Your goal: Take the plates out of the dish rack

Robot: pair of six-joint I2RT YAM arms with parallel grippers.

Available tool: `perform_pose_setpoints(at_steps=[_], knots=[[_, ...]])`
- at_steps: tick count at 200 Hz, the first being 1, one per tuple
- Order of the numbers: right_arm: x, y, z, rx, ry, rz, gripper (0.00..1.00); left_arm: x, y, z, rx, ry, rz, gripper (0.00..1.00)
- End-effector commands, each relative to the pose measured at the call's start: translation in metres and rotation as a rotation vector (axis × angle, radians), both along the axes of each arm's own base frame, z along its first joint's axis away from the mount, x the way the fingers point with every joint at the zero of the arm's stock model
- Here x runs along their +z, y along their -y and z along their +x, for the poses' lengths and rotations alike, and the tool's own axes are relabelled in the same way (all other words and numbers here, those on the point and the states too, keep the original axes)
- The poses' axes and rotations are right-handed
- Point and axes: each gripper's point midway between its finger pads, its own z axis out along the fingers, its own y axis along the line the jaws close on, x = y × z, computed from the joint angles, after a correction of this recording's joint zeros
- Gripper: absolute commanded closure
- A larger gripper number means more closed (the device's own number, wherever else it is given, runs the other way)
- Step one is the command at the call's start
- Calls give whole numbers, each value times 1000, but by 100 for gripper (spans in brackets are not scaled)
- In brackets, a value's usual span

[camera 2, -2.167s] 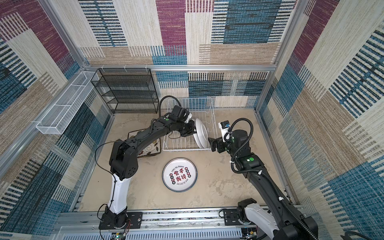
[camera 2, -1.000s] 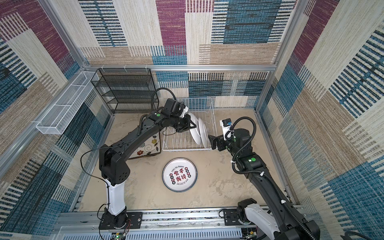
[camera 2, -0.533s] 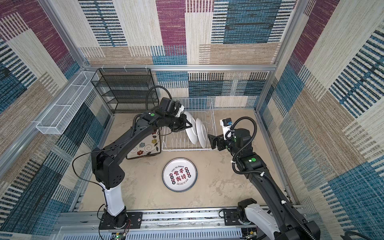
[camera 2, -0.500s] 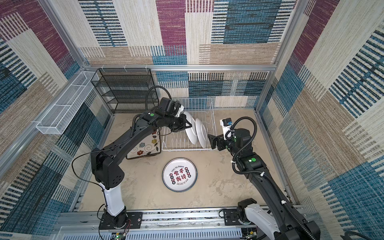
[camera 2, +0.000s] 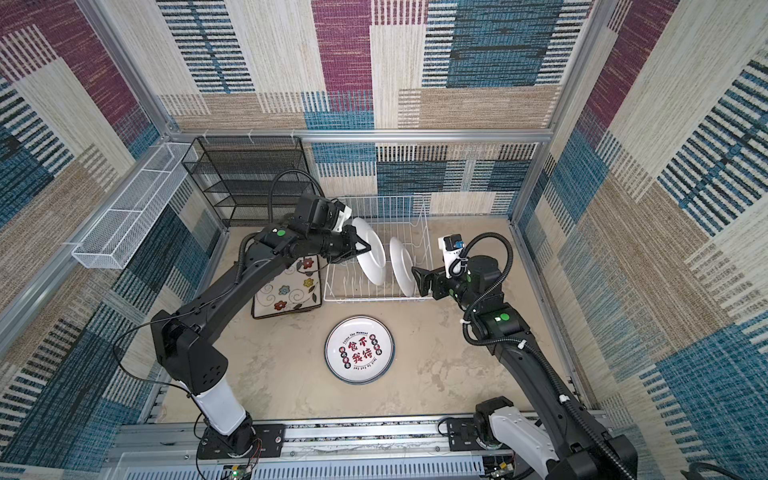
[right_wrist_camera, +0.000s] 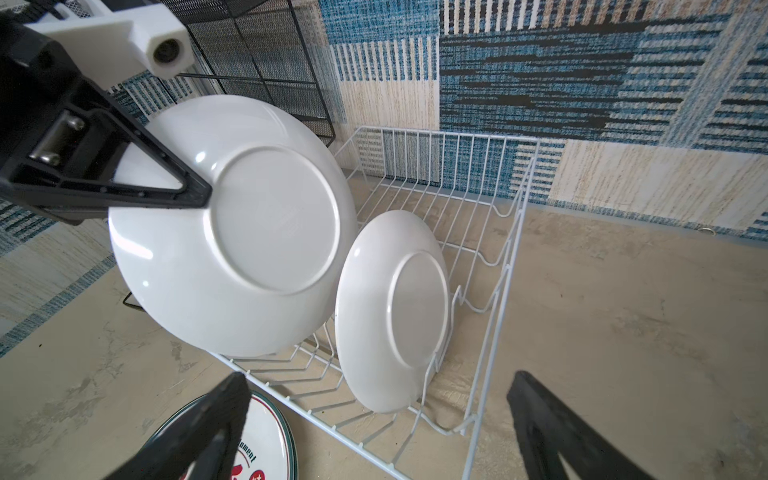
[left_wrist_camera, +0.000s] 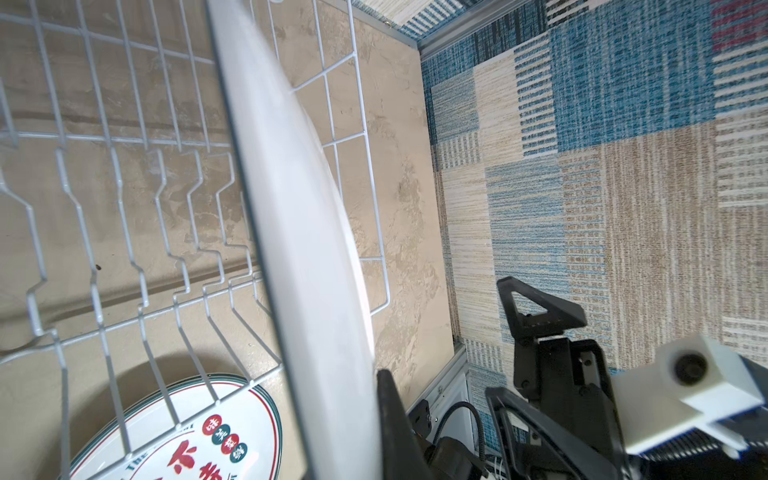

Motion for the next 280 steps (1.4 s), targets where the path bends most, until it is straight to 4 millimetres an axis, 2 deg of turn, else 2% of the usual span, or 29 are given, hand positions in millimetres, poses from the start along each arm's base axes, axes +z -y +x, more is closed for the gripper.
perform_pose_setpoints(at_steps=[1, 42, 81, 122, 141, 179, 223, 254, 280], knots=[[17, -4, 4, -2, 11, 84, 1, 21, -8, 0, -23, 107, 6, 100], [26, -15, 5, 20, -50, 222, 1, 53, -29, -15, -67, 342, 92, 100], [29, -24, 10, 19, -155, 345, 1, 69, -59, -31, -79, 567, 232, 100], [49, -37, 8, 86, -185, 438, 1, 82, -79, -54, -131, 868, 383, 100], [54, -45, 8, 134, -207, 468, 0, 78, -81, -64, -169, 996, 485, 100], [60, -59, 12, 207, -253, 468, 4, 53, -76, -76, -286, 1110, 702, 100], [79, -66, 15, 250, -242, 509, 4, 19, -69, -71, -385, 1211, 980, 100], [78, -66, 22, 224, -255, 504, 5, 6, -57, -70, -444, 1334, 1166, 100], [66, -69, 27, 203, -312, 489, 8, -4, -46, -71, -490, 1415, 1285, 100]])
